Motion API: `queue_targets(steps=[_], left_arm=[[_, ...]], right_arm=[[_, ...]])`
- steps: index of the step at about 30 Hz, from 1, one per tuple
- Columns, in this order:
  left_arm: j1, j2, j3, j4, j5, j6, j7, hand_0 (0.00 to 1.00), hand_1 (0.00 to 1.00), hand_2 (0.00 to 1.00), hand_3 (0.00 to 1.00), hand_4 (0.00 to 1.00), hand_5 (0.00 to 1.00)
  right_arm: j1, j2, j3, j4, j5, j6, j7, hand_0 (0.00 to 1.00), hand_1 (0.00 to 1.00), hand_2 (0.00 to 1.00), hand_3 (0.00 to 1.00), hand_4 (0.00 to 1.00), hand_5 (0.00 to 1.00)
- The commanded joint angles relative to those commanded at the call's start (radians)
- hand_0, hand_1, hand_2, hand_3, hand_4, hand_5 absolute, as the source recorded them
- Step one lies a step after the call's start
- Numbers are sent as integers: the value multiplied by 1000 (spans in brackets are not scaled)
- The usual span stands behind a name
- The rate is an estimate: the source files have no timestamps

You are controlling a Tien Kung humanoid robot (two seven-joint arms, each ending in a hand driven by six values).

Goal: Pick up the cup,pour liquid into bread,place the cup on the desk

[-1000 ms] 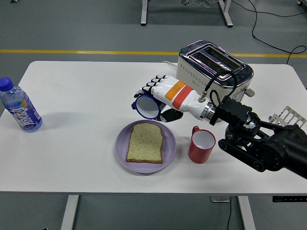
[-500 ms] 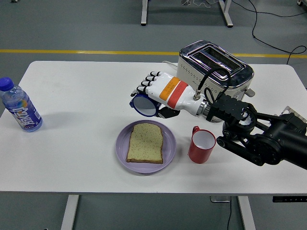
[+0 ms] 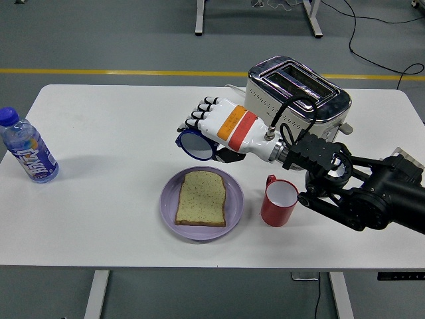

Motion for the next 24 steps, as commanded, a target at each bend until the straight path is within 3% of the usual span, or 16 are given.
queue_targets(steps=[21, 24], left_arm=[[1, -2, -5, 0, 4, 1, 2, 690, 756, 773, 611, 396, 998], [3, -2, -3, 1, -1, 0, 0, 690, 756, 773, 611, 396, 998]], right_arm=[[-44, -44, 66, 62, 129, 53, 62, 466, 410, 523, 534, 634, 2], [-63, -57, 84, 79, 208, 85, 77, 469, 411, 523, 533, 634, 2]])
